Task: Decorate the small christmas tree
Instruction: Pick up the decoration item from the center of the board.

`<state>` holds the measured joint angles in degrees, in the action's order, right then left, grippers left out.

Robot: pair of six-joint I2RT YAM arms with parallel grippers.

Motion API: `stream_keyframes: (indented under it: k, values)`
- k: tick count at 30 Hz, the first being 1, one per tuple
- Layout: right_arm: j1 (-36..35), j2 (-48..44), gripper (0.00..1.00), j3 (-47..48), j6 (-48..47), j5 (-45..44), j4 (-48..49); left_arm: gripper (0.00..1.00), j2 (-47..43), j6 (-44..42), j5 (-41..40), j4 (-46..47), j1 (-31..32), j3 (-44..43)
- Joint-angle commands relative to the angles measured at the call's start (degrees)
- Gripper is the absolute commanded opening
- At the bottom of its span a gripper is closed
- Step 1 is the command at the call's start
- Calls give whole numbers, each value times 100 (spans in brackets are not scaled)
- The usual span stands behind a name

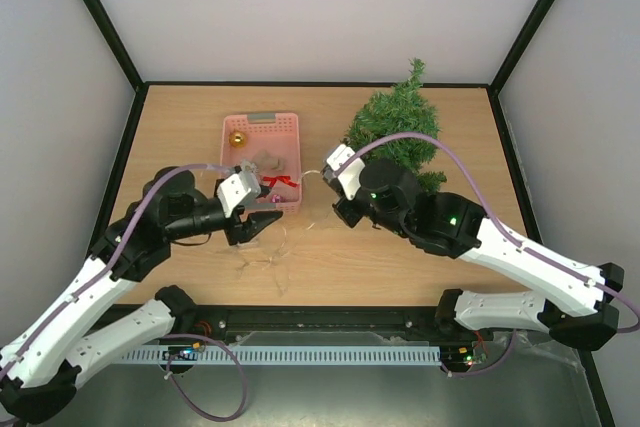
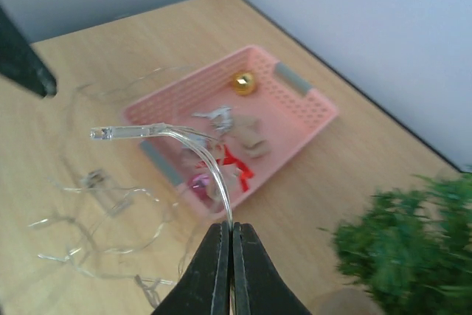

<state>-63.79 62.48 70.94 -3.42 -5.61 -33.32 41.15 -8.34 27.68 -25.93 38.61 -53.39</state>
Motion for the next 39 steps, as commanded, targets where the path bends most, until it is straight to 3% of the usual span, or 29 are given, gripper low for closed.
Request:
stream_keyframes:
  k: [1, 7, 11, 16, 22, 35, 39]
  values:
    - [17, -69, 2, 380, -2, -1298, -145, 58, 270, 190, -858, -525, 16, 108]
    - [33, -314, 2, 256, -557, 30, 10, 64, 316, 319, 90, 219, 24, -5]
    - [29, -221, 2, 304, -665, 662, -114, 65, 374, 391, 187, 711, 19, -339]
    - [26, -52, 2, 323, -855, 1191, -274, 67, 693, 176, 223, 443, 20, -949]
    - [33, -1, 2, 348, -1043, 1388, -155, 65, 1208, 529, 641, -25, 17, -1428]
    - [33, 116, 2, 479, -1231, 1424, -105, 39, 1753, 455, 1193, -711, 15, -1701]
    - [33, 100, 2, 457, -1216, 1441, -65, 24, 1827, 296, 1368, -828, 15, -1736]
